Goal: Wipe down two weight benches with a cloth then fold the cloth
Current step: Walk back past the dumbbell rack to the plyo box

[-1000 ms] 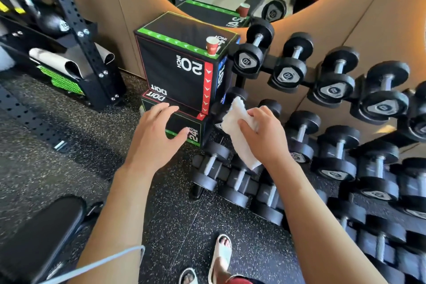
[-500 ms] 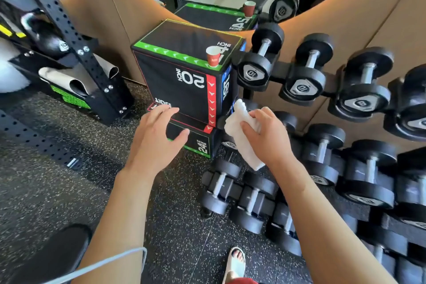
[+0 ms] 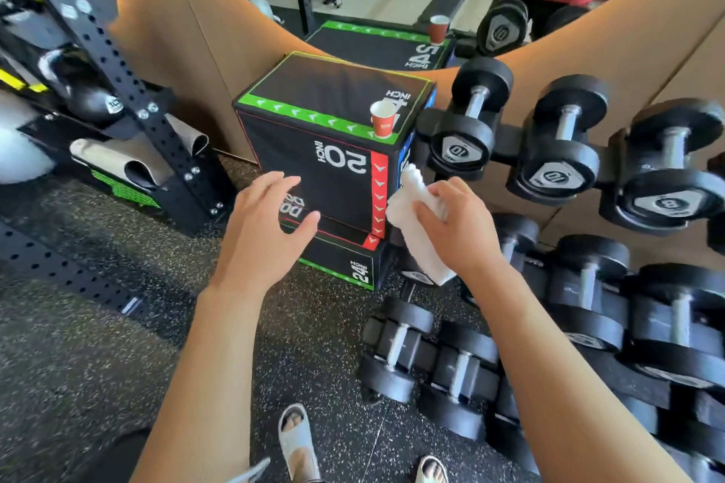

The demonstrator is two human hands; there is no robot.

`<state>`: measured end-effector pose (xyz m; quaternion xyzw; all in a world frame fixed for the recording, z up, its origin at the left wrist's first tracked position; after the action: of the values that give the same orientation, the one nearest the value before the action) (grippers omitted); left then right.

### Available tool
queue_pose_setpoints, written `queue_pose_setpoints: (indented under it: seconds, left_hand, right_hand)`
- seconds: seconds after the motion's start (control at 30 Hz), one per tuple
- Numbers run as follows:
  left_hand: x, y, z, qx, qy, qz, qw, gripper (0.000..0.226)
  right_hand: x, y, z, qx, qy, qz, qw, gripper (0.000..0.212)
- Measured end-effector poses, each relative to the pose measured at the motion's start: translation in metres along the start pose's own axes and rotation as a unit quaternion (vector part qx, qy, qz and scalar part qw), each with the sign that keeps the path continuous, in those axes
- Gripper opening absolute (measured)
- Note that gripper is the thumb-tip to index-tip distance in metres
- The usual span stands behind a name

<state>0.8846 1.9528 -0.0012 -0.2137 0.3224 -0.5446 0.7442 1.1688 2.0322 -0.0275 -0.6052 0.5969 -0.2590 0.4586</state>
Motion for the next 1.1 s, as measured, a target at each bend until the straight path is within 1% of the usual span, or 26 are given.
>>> queue_pose_setpoints:
  seconds: [0.2, 0.37, 0.43, 0.53, 0.67, 0.9, 1.1]
  left_hand:
    - [-0.054, -0.048, -0.064, 0.035, 0.019, -0.013, 0.999, 0.055]
    - [-0.096, -0.093, -0.117, 0.044, 0.033, -0.024, 0.998, 0.054]
    - [-0.111, -0.107, -0.132, 0.044, 0.039, -0.032, 0.998, 0.055]
    - [-0.132, -0.12, -0.146, 0.043, 0.058, -0.035, 0.997, 0.054]
    - [-0.153, -0.13, -0.158, 0.055, 0.074, -0.031, 0.995, 0.053]
    - [-0.19, -0.126, -0.171, 0.06, 0.067, -0.051, 0.995, 0.055]
    - [-0.238, -0.106, -0.168, 0.051, 0.071, -0.064, 0.994, 0.056]
  right_hand:
    - [-0.034, 0.037, -0.066, 0.016, 0.034, 0.022, 0.999, 0.016]
    - [-0.064, 0.062, -0.134, 0.023, 0.056, 0.038, 0.997, 0.019]
    - [-0.072, 0.07, -0.156, 0.026, 0.056, 0.048, 0.997, 0.017]
    - [-0.084, 0.082, -0.18, 0.039, 0.055, 0.042, 0.997, 0.018]
    - [-0.103, 0.095, -0.195, 0.045, 0.065, 0.041, 0.996, 0.017]
    - [-0.139, 0.109, -0.199, 0.036, 0.058, 0.051, 0.996, 0.011]
    - [-0.185, 0.126, -0.187, 0.04, 0.049, 0.047, 0.997, 0.017]
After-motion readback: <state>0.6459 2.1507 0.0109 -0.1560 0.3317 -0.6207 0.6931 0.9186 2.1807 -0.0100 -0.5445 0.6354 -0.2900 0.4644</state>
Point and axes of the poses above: each hand's wrist, its own x-axis away from the middle knuckle, its own y-axis out of the palm, z = x × y, the point moved 4 cm from there along -x, towards the middle knuckle, and after that the axes turned 15 degrees about x, right-handed, at the moved point
